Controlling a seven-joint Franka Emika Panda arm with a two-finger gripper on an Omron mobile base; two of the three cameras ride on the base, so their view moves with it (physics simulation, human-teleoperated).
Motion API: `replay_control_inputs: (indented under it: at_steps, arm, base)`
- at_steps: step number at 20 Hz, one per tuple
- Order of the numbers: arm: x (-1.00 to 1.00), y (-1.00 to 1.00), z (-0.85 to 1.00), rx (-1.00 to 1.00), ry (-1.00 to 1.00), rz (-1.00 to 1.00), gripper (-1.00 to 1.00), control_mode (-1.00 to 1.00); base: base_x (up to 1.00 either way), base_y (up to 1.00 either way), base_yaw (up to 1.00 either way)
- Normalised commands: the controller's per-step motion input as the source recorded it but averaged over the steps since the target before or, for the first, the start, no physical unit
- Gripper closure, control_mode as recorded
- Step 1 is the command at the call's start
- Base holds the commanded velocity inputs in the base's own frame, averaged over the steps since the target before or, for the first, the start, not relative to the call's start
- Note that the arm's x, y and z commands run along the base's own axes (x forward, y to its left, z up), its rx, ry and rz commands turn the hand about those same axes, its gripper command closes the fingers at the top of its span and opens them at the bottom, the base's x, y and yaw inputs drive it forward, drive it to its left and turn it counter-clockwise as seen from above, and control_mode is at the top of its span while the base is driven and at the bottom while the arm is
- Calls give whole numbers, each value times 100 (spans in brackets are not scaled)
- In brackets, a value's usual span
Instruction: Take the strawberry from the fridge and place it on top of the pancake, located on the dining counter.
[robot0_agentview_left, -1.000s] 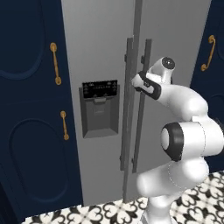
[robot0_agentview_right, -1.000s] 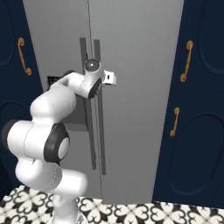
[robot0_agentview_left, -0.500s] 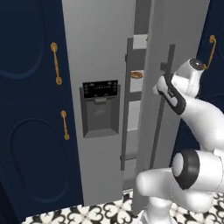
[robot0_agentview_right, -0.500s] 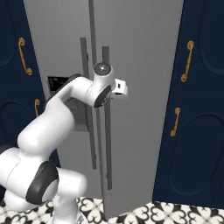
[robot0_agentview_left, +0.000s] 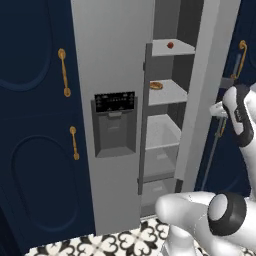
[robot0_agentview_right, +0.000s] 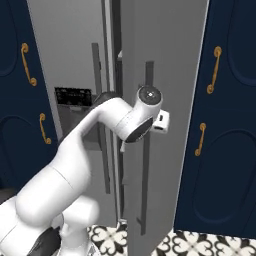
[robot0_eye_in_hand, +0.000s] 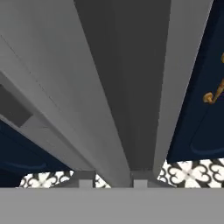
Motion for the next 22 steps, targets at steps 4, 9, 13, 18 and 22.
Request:
replay_control_inputs:
  at_steps: [4,9,13,18,22]
  arm:
    - [-59,19,24,-10,5,0,-100,-100]
    - [-37,94,14,-42,21,0,-100,-100]
    - [51,94,0,-59,49,0,-100,-100]
    - [98,28,0,-54,28,5,-100,-100]
    - [92,-22,-1,-42,22,13,-100,-100]
  base:
    - [0,0,0]
    - [0,0,0]
    - [0,0,0]
    - [0,0,0]
    - [0,0,0]
